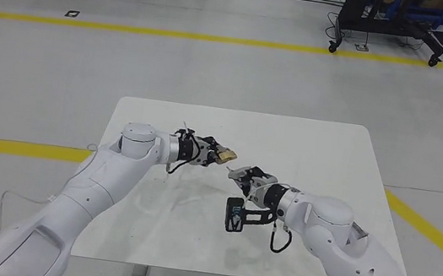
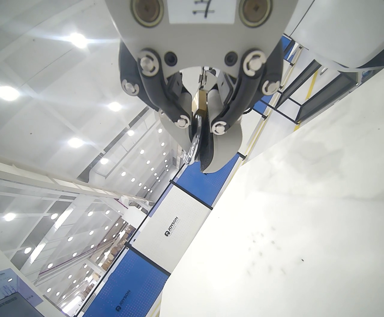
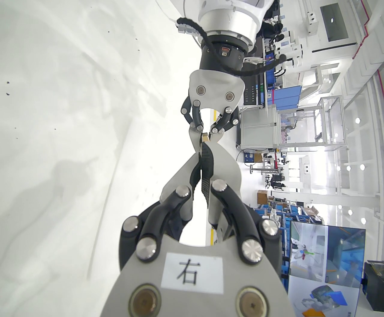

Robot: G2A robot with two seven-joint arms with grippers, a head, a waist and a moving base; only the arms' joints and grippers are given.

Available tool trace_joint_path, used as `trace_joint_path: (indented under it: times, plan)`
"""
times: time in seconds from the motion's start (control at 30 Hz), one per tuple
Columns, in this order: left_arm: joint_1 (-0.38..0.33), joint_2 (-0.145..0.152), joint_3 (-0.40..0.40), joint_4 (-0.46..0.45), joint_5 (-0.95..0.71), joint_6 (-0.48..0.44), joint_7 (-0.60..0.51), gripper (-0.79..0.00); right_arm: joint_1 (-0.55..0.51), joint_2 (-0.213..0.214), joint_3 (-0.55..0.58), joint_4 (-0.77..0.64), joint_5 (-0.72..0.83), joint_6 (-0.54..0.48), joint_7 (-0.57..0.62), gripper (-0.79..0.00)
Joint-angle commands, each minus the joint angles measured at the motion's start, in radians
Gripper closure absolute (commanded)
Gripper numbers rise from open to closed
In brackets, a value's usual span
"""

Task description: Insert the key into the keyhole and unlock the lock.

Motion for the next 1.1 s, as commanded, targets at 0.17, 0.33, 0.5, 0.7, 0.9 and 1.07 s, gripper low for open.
trace_joint_path:
  times: [0.17,0.33,0.5,0.7,0.9,1.07]
  plan:
    - [0.002,-0.004,-0.006,0.001,0.017,0.006,-0.006,0.000,0.021,-0.011,-0.014,0.013,-0.019,-0.005,0.048,0.000]
    - [0.004,-0.007,-0.010,0.001,0.028,0.010,-0.010,0.000,0.027,-0.018,-0.022,0.012,-0.035,-0.010,0.072,0.000]
    - [0.006,-0.009,-0.015,0.003,0.037,0.015,-0.017,0.000,0.032,-0.023,-0.034,0.009,-0.045,-0.026,0.078,0.000]
    - [0.009,-0.012,-0.019,0.003,0.049,0.021,-0.023,0.000,0.041,-0.032,-0.053,0.015,-0.061,-0.036,0.088,0.000]
    - [0.011,-0.015,-0.024,0.003,0.060,0.025,-0.028,0.000,0.047,-0.040,-0.058,0.024,-0.070,-0.038,0.108,0.000]
    - [0.013,-0.017,-0.028,0.003,0.069,0.029,-0.033,0.000,0.045,-0.043,-0.050,0.025,-0.070,-0.036,0.112,0.000]
